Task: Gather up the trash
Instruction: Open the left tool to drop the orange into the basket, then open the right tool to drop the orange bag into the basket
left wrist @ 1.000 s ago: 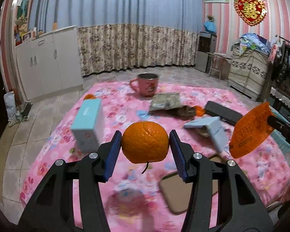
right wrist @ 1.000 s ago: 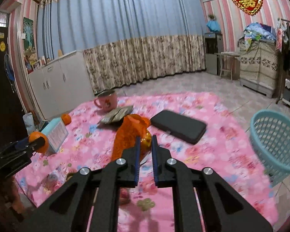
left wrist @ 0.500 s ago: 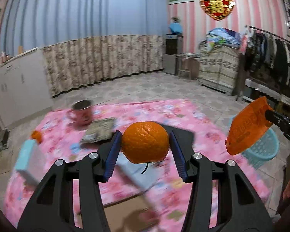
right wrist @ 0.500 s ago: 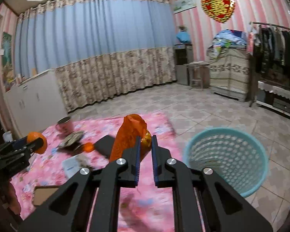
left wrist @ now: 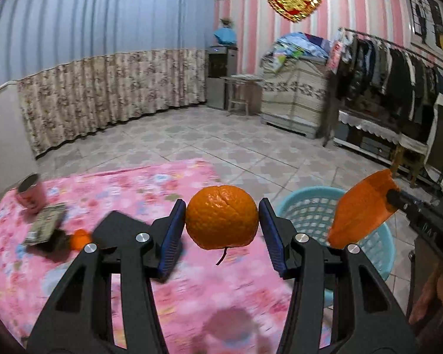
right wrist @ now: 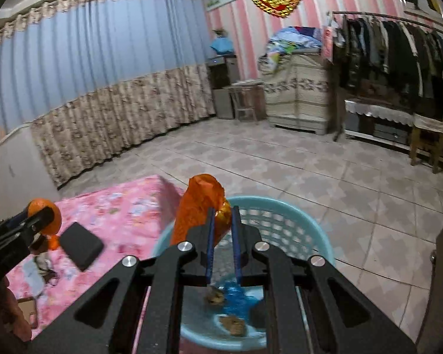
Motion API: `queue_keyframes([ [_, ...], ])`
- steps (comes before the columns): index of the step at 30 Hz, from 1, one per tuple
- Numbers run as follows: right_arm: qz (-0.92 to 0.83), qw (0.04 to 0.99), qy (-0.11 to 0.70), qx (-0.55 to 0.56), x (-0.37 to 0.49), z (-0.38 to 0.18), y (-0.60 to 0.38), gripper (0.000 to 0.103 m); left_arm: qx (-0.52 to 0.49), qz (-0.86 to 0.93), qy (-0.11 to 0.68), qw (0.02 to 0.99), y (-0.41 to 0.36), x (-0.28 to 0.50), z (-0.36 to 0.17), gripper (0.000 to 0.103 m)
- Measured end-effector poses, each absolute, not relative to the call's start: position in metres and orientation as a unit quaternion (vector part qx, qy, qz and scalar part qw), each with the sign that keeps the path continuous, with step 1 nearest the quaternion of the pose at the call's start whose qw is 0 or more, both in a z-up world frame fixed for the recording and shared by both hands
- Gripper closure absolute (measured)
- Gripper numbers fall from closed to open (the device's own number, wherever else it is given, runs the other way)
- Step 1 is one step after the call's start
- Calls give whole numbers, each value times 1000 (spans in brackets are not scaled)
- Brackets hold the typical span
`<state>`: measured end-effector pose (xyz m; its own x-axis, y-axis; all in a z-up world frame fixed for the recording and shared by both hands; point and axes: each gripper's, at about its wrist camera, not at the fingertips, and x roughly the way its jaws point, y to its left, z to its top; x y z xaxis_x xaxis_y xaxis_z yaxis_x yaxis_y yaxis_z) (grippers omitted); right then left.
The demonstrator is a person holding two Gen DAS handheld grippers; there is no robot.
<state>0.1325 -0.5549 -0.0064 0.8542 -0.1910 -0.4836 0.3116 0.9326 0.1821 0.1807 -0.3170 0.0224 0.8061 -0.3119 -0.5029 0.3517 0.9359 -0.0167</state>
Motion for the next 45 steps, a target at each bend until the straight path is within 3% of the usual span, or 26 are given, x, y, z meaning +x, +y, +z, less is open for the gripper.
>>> queue_keyframes([
  [13, -195, 931, 270, 149, 130, -34, -601, 92, 65, -227, 289, 928, -424, 218, -15, 52],
  [15, -196, 930, 269, 154, 129, -36, -603, 92, 72, -227, 284, 929, -435, 220, -16, 49],
  [17, -197, 930, 269, 156, 129, -36, -603, 92, 81, -226, 275, 931, -438, 220, -15, 33],
  [19, -196, 929, 272, 154, 130, -37, -603, 92, 80, -222, 268, 934, -432, 220, -10, 25],
  [29, -185, 931, 276, 149, 141, -39, -592, 92, 87, -194, 247, 945, -389, 203, 5, 9],
  [39, -176, 929, 292, 144, 165, -47, -575, 89, 62, -151, 239, 957, -321, 186, 21, 5],
  [41, -182, 926, 299, 139, 171, -49, -570, 75, 60, -144, 240, 958, -308, 183, 22, 5],
  [42, -183, 926, 301, 138, 173, -50, -567, 51, 59, -142, 241, 958, -303, 183, 22, 5],
  [43, -187, 926, 298, 136, 173, -49, -564, 37, 59, -138, 243, 958, -295, 180, 23, 5],
  [45, -191, 927, 296, 132, 174, -46, -561, 37, 59, -130, 243, 959, -284, 175, 24, 5],
])
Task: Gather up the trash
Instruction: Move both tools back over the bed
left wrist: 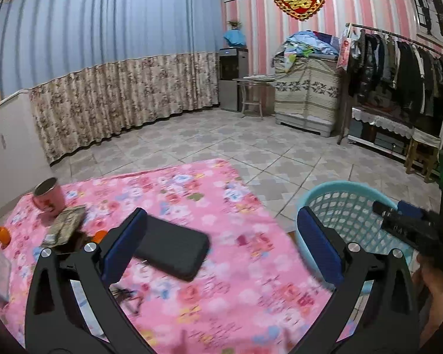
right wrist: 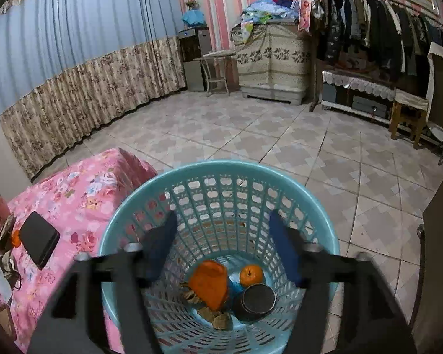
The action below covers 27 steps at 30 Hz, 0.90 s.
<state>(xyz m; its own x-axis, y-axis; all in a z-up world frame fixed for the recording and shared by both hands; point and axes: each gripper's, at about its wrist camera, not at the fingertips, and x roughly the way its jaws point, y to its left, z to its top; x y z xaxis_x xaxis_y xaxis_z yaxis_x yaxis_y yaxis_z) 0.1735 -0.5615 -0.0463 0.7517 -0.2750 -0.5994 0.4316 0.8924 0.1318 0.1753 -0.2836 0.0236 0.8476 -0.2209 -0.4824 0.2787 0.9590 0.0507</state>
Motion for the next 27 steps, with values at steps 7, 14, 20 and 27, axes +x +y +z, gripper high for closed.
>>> queue_keyframes([
  [7, -181, 938, 274, 108, 170, -27, -528, 20, 47, -91, 248, 963, -219, 157, 25, 5],
  [14, -117, 956, 259, 69, 170, -11, -445, 13, 40, -43, 261, 964, -148, 153, 22, 5],
  [20, -50, 964, 252, 72, 171, -7, -378, 10, 39, 5, 271, 962, -85, 157, 17, 5],
  [27, -12, 961, 273, 47, 178, -21, -321, 10, 32, 56, 276, 959, -12, 153, -1, 5],
])
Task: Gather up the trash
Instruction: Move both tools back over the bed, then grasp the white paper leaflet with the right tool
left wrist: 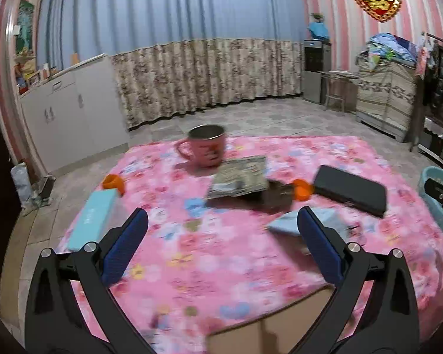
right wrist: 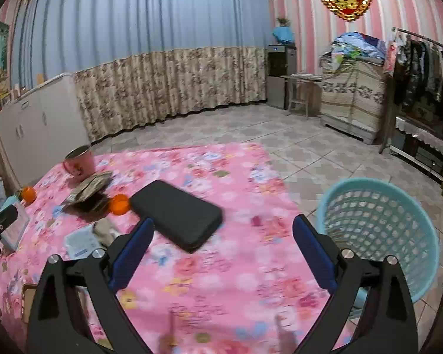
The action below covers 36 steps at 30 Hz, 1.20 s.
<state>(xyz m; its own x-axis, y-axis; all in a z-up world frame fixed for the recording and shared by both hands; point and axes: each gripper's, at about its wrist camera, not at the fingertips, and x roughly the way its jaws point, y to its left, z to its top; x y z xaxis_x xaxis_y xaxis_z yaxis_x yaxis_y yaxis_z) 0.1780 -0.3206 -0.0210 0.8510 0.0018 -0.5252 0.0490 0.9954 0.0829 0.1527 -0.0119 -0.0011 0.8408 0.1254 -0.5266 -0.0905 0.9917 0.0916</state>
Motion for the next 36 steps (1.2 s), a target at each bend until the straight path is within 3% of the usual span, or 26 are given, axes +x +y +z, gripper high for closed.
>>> queue_keyframes([
  [12, 62, 946, 318, -1, 186, -46, -243, 10, -6, 62, 314, 947, 55, 163, -31, 5],
  [30, 132, 930, 342, -41, 216, -57, -178, 11, 9, 60, 303, 951, 60, 166, -33, 5],
  [32, 135, 927, 346, -43, 221, -59, -175, 15, 9, 58, 303, 951, 59, 167, -32, 5],
  [34, 147, 922, 356, -38, 226, -62, -173, 36, 11, 57, 303, 951, 57, 168, -31, 5],
  [36, 157, 918, 362, -36, 227, -63, -172, 46, 12, 57, 305, 951, 55, 169, -31, 5],
])
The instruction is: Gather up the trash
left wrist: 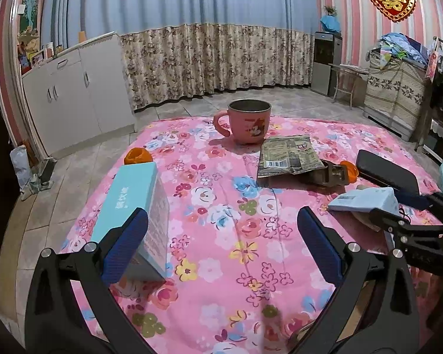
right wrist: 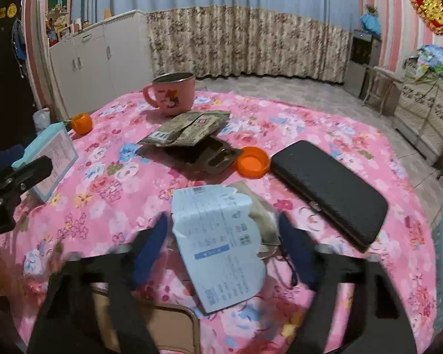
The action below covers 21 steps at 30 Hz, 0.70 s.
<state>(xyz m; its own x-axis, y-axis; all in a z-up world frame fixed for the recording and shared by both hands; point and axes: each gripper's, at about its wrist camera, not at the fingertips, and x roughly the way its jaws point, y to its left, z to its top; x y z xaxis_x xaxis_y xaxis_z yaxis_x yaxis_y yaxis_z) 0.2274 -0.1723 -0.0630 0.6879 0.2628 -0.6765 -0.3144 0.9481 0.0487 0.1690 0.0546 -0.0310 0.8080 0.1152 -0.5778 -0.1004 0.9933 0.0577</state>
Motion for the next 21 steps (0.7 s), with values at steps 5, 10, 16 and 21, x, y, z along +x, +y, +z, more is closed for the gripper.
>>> queue_keyframes([
  [5, 171, 925, 337, -45, 219, -53, -172, 47, 17, 55, 308, 950, 47, 173, -30, 5],
  [10, 140, 942, 305, -32, 213, -33, -198, 47, 20, 47, 311, 949, 31, 178, -27, 5],
  [16, 92, 950, 297, -7, 216, -24, -247, 47, 6, 19, 331, 944, 0, 193, -28, 5],
  [21, 56, 955, 292, 12, 215, -20, -286, 47, 2, -20, 345, 938, -38, 207, -33, 5],
])
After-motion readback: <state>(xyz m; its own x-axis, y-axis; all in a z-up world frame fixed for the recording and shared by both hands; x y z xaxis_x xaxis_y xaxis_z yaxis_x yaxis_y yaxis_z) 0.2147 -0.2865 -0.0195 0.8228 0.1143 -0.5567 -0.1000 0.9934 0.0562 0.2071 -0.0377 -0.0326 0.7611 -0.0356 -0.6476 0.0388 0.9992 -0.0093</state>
